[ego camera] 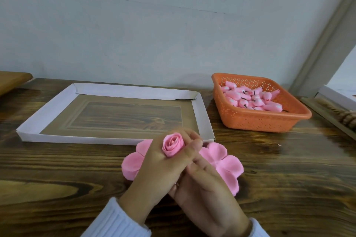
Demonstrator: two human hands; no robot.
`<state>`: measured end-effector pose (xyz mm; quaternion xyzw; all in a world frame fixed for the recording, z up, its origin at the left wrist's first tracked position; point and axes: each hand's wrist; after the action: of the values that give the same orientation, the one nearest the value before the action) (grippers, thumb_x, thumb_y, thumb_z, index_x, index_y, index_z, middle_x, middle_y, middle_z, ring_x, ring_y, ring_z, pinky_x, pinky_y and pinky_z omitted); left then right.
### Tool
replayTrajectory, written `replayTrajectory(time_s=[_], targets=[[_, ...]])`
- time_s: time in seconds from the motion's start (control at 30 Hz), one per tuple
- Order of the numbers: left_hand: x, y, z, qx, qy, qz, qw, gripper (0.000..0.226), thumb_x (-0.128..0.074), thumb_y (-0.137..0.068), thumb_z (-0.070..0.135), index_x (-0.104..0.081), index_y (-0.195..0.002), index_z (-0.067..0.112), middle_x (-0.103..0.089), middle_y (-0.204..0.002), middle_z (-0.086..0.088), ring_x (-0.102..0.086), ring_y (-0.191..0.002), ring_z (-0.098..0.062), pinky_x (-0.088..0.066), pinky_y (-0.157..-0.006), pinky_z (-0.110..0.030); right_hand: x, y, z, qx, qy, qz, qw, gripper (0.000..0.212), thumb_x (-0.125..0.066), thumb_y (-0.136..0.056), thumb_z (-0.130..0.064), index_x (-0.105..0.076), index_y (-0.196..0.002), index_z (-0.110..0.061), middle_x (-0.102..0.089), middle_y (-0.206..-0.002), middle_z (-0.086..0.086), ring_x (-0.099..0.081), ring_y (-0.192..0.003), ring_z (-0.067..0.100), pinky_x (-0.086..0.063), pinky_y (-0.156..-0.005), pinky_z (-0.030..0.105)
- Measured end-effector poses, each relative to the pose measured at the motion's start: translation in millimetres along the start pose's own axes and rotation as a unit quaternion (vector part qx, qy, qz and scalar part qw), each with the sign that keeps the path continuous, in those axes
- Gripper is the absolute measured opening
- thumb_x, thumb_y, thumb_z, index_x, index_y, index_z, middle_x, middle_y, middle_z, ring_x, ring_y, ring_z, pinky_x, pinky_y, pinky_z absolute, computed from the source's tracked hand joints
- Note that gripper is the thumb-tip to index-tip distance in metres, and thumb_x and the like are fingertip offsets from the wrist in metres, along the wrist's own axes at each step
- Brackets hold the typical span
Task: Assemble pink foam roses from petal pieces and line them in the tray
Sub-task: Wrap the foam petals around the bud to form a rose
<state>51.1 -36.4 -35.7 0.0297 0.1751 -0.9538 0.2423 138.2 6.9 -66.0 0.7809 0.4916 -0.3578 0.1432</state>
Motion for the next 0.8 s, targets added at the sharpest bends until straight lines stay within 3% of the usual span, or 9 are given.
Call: replayTrajectory(time_s=[0.1, 0.17, 0.3, 0.37, 0.43, 0.5, 0.63, 0.7, 0.8], targets=[[-1.3, -0.2, -2.5, 0.016, 0.000, -0.013, 1.000, 0.008, -0.067, -0.071, 0.024, -0.068, -0.068, 0.016, -0.072, -0.088, 0.011, -0.068, -0.082, -0.002, -0.049, -0.062, -0.013, 2.0, -1.8, 4.3, -0.007, -0.006, 0.030, 1.000, 0.041, -0.056, -0.091, -0.029, -0.060, -0.129, -0.014, -0.060, -0.134, 0.006, -0.056, -0.125, 0.018, -0.051, -0.088, 0.032], [-0.4, -0.4, -3.9, 0.030, -0.008, -0.007, 0.999, 0.015, -0.063, -0.072, 0.026, -0.069, -0.074, 0.012, -0.073, -0.089, 0.011, -0.069, -0.081, -0.004, -0.049, -0.060, -0.014, 4.6, -2.6, 6.6, -0.009, -0.011, 0.029, 0.999, 0.038, -0.053, -0.090, -0.033, -0.065, -0.123, -0.019, -0.063, -0.129, 0.001, -0.059, -0.121, 0.015, -0.052, -0.085, 0.031], [0.1, -1.6, 1.2, 0.043, 0.014, -0.017, 0.999, 0.023, -0.069, -0.076, 0.031, -0.064, -0.059, 0.014, -0.073, -0.087, 0.009, -0.068, -0.077, -0.005, -0.047, -0.054, -0.013, 1.7, -0.3, 3.6, 0.008, -0.002, 0.012, 1.000, 0.035, -0.060, -0.092, -0.027, -0.064, -0.124, -0.012, -0.061, -0.131, 0.010, -0.058, -0.121, 0.021, -0.050, -0.095, 0.037], [-0.6, -1.5, 4.1, 0.070, 0.020, -0.002, 0.997, 0.034, -0.075, -0.069, 0.048, -0.068, -0.069, 0.015, -0.070, -0.076, 0.012, -0.064, -0.064, -0.001, -0.042, -0.046, -0.010, 2.1, 0.7, 2.6, 0.012, -0.006, 0.010, 1.000, 0.038, -0.059, -0.092, -0.022, -0.060, -0.128, -0.009, -0.059, -0.132, 0.015, -0.057, -0.121, 0.025, -0.046, -0.098, 0.039], [-1.2, -1.3, 4.3, 0.065, 0.014, 0.006, 0.998, 0.043, -0.066, -0.057, 0.052, -0.068, -0.074, 0.012, -0.069, -0.074, 0.013, -0.063, -0.062, 0.000, -0.041, -0.045, -0.010, 3.7, 1.4, 2.7, 0.010, -0.007, 0.008, 1.000, 0.040, -0.053, -0.092, -0.021, -0.058, -0.129, -0.006, -0.056, -0.134, 0.019, -0.056, -0.122, 0.027, -0.045, -0.100, 0.040], [-2.3, -2.0, 2.2, 0.050, 0.011, 0.007, 0.999, 0.037, -0.068, -0.060, 0.045, -0.065, -0.070, 0.010, -0.072, -0.082, 0.010, -0.066, -0.069, -0.002, -0.046, -0.050, -0.012, 4.3, 1.5, 2.6, 0.009, 0.001, 0.014, 1.000, 0.041, -0.053, -0.090, -0.024, -0.060, -0.127, -0.007, -0.055, -0.136, 0.021, -0.054, -0.123, 0.029, -0.044, -0.102, 0.043], [-3.7, -3.3, -1.7, 0.024, -0.003, -0.005, 1.000, 0.015, -0.071, -0.074, 0.027, -0.067, -0.060, 0.027, -0.073, -0.087, 0.009, -0.068, -0.080, -0.003, -0.050, -0.064, -0.015, 4.5, -1.6, 6.0, 0.001, 0.023, 0.053, 0.998, 0.037, -0.052, -0.089, -0.036, -0.069, -0.118, -0.017, -0.064, -0.127, 0.008, -0.057, -0.124, 0.022, -0.039, -0.106, 0.045], [-4.2, -2.9, -1.1, 0.011, -0.019, -0.013, 1.000, 0.015, -0.063, -0.075, 0.025, -0.070, -0.062, 0.030, -0.073, -0.085, 0.011, -0.067, -0.079, -0.001, -0.048, -0.064, -0.012, 4.7, -3.3, 6.8, -0.006, 0.015, 0.066, 0.998, 0.036, -0.048, -0.092, -0.038, -0.071, -0.114, -0.022, -0.067, -0.123, 0.002, -0.059, -0.121, 0.017, -0.040, -0.106, 0.043], [-2.5, -3.0, -0.5, 0.006, -0.030, -0.013, 0.999, 0.013, -0.062, -0.078, 0.031, -0.072, -0.070, 0.031, -0.072, -0.079, 0.014, -0.065, -0.070, 0.003, -0.046, -0.057, -0.009, 5.3, -2.3, 4.6, -0.011, 0.001, 0.057, 0.998, 0.038, -0.053, -0.091, -0.033, -0.065, -0.122, -0.014, -0.059, -0.133, 0.013, -0.052, -0.128, 0.027, -0.028, -0.115, 0.053]])
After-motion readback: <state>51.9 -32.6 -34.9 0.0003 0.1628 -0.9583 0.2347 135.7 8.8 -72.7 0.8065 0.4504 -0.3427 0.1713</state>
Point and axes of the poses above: each hand's wrist, its own y-axis away from the middle knuckle, its own x-axis out of the back of the hand, z = x × y
